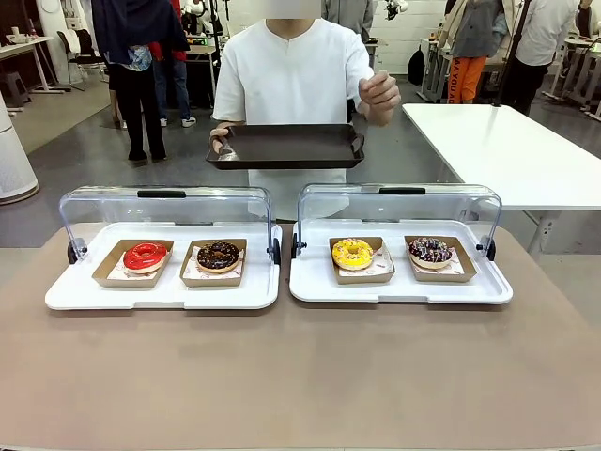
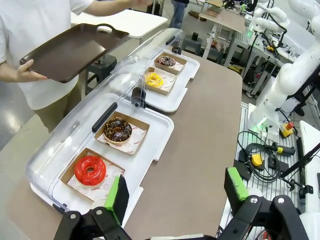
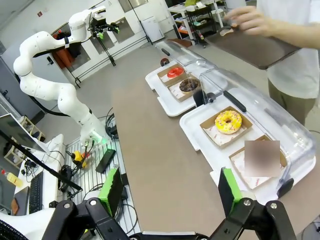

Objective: Provide the desired donut to the person.
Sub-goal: Pick up and lift the Paper togo box containing the Donut pointed at by the person.

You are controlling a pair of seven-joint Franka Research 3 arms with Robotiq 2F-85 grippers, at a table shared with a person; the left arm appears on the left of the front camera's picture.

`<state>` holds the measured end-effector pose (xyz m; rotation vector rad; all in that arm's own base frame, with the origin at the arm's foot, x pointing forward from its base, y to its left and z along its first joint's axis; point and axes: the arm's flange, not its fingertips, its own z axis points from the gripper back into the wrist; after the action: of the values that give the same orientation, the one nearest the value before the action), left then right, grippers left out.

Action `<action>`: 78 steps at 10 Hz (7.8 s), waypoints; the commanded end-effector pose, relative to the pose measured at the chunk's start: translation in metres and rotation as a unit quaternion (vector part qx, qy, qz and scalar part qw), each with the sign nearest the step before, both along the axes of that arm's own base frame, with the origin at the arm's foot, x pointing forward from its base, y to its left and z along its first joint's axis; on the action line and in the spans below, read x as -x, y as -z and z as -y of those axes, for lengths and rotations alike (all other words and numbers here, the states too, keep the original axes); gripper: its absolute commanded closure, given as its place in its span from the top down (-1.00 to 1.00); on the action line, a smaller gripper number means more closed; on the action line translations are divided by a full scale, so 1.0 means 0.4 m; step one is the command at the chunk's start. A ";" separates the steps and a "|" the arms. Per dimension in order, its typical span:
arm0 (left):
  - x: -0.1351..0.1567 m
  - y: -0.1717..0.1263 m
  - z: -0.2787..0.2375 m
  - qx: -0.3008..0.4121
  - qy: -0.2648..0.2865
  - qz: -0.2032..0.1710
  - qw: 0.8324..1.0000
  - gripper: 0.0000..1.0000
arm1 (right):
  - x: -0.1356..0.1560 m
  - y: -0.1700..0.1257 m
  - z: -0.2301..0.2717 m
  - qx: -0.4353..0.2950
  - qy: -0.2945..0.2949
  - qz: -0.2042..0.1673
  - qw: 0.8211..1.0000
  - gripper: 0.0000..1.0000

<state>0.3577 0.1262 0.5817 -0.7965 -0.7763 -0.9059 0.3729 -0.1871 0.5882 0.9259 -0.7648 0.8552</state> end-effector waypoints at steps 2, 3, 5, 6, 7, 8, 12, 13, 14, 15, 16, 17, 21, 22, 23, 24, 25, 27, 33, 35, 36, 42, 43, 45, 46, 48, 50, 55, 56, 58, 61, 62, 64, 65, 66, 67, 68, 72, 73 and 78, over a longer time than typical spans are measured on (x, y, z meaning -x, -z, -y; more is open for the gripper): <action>-0.001 -0.001 0.000 0.005 0.002 0.003 1.000 1.00 | 0.001 0.000 0.001 -0.004 -0.001 0.001 1.000 1.00; -0.001 -0.001 0.000 0.005 0.002 0.003 1.000 1.00 | 0.001 0.000 0.001 -0.004 -0.001 0.001 1.000 1.00; -0.001 -0.001 0.000 0.005 0.002 0.003 1.000 1.00 | 0.001 0.000 0.001 -0.004 -0.001 0.001 1.000 1.00; -0.001 -0.001 0.000 0.005 0.002 0.003 1.000 1.00 | 0.001 0.000 0.001 -0.004 -0.001 0.001 1.000 1.00; -0.001 -0.001 0.000 0.005 0.002 0.003 1.000 1.00 | 0.001 0.000 0.001 -0.004 -0.001 0.001 1.000 1.00; -0.001 -0.001 0.000 0.005 0.002 0.003 1.000 1.00 | 0.001 0.000 0.001 -0.004 -0.001 0.001 1.000 1.00; -0.001 -0.001 0.000 0.005 0.002 0.003 1.000 1.00 | 0.001 0.000 0.001 -0.004 -0.001 0.001 1.000 1.00; -0.001 -0.001 0.000 0.005 0.002 0.003 1.000 1.00 | 0.001 0.000 0.001 -0.004 -0.001 0.001 1.000 1.00; -0.001 -0.001 0.000 0.005 0.002 0.003 1.000 1.00 | 0.001 0.000 0.001 -0.004 -0.001 0.001 1.000 1.00; -0.001 -0.001 0.000 0.005 0.002 0.003 1.000 1.00 | 0.001 0.000 0.001 -0.004 -0.001 0.001 1.000 1.00; -0.001 -0.001 0.000 0.005 0.002 0.003 1.000 1.00 | 0.001 0.000 0.001 -0.004 -0.001 0.001 1.000 1.00; -0.001 -0.001 0.000 0.005 0.002 0.003 1.000 1.00 | 0.001 0.000 0.001 -0.004 -0.001 0.001 1.000 1.00; -0.001 -0.001 0.000 0.005 0.002 0.003 1.000 1.00 | 0.001 0.000 0.001 -0.004 -0.001 0.001 1.000 1.00; -0.001 -0.001 0.000 0.005 0.002 0.003 1.000 1.00 | 0.000 0.000 0.000 0.000 0.000 0.000 1.000 1.00; -0.001 -0.001 0.000 0.005 0.002 0.003 1.000 1.00 | 0.005 -0.021 -0.075 0.057 -0.028 -0.002 0.998 1.00; -0.001 -0.001 0.000 0.005 0.002 0.003 1.000 1.00 | -0.009 -0.033 -0.177 0.111 -0.050 -0.007 0.993 1.00; -0.001 -0.001 0.000 0.005 0.002 0.003 1.000 1.00 | -0.024 -0.031 -0.272 0.149 -0.065 -0.017 0.987 1.00; -0.001 -0.001 0.000 0.005 0.002 0.003 1.000 1.00 | -0.044 0.011 -0.459 0.226 -0.073 -0.015 0.971 1.00; -0.001 -0.001 0.000 0.005 0.002 0.003 1.000 1.00 | -0.092 0.291 -0.751 0.419 -0.128 0.001 0.899 1.00; -0.001 -0.001 0.000 0.005 0.002 0.003 1.000 1.00 | -0.107 0.321 -0.757 0.424 -0.136 -0.002 0.895 1.00; -0.001 -0.001 0.000 0.005 0.002 0.003 1.000 1.00 | -0.101 0.312 -0.744 0.399 -0.151 -0.007 0.905 1.00; -0.001 -0.001 0.000 0.005 0.002 0.003 1.000 1.00 | -0.095 0.331 -0.761 0.420 -0.147 0.001 0.896 1.00; -0.001 -0.001 0.000 0.005 0.002 0.003 1.000 1.00 | -0.095 0.331 -0.761 0.420 -0.147 0.001 0.896 1.00; -0.001 -0.001 0.000 0.005 0.002 0.003 1.000 1.00 | -0.116 0.348 -0.804 0.422 -0.184 0.004 0.888 1.00; -0.001 -0.001 0.000 0.005 0.002 0.003 1.000 1.00 | -0.139 0.366 -0.844 0.428 -0.204 0.005 0.881 1.00; -0.001 -0.001 0.000 0.005 0.002 0.003 1.000 1.00 | -0.192 0.401 -0.912 0.441 -0.235 0.014 0.866 1.00; -0.001 -0.001 0.000 0.005 0.002 0.003 1.000 1.00 | -0.250 0.431 -0.957 0.464 -0.263 0.052 0.844 1.00; -0.001 -0.001 0.000 0.005 0.002 0.003 1.000 1.00 | -0.291 0.468 -0.977 0.485 -0.278 0.056 0.827 1.00; -0.001 -0.001 0.000 0.005 0.002 0.003 1.000 1.00 | -0.291 0.468 -0.977 0.485 -0.278 0.056 0.827 1.00; -0.001 -0.001 0.000 0.005 0.002 0.003 1.000 1.00 | -0.291 0.468 -0.977 0.485 -0.278 0.056 0.827 1.00; -0.001 -0.001 0.000 0.005 0.002 0.003 1.000 1.00 | -0.302 0.467 -0.984 0.486 -0.282 0.061 0.825 1.00; -0.001 -0.001 0.000 0.005 0.002 0.003 1.000 1.00 | -0.322 0.494 -0.982 0.496 -0.257 0.070 0.826 1.00; -0.001 -0.001 0.000 0.005 0.002 0.003 1.000 1.00 | -0.356 0.538 -0.972 0.499 -0.246 0.075 0.827 1.00; -0.001 -0.001 0.000 0.005 0.002 0.003 1.000 1.00 | -0.366 0.550 -0.968 0.501 -0.240 0.070 0.828 1.00; -0.001 -0.001 0.000 0.005 0.002 0.003 1.000 1.00 | -0.373 0.562 -0.967 0.505 -0.234 0.066 0.828 1.00; -0.001 -0.001 0.000 0.005 0.002 0.003 1.000 1.00 | -0.381 0.572 -0.967 0.505 -0.229 0.065 0.830 1.00; -0.001 -0.001 0.000 0.005 0.002 0.003 1.000 1.00 | -0.390 0.582 -0.969 0.506 -0.226 0.060 0.830 1.00; -0.001 -0.001 0.000 0.005 0.002 0.003 1.000 1.00 | -0.427 0.621 -0.970 0.512 -0.211 0.052 0.831 1.00; -0.001 -0.001 0.000 0.005 0.002 0.003 1.000 1.00 | -0.436 0.627 -0.968 0.516 -0.206 0.052 0.830 1.00; -0.001 -0.001 0.000 0.005 0.002 0.003 1.000 1.00 | -0.453 0.652 -0.968 0.515 -0.209 0.039 0.831 1.00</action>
<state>0.3581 0.1263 0.5808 -0.7948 -0.7712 -0.9027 0.5450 0.1984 0.3395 0.0735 -0.0895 1.4989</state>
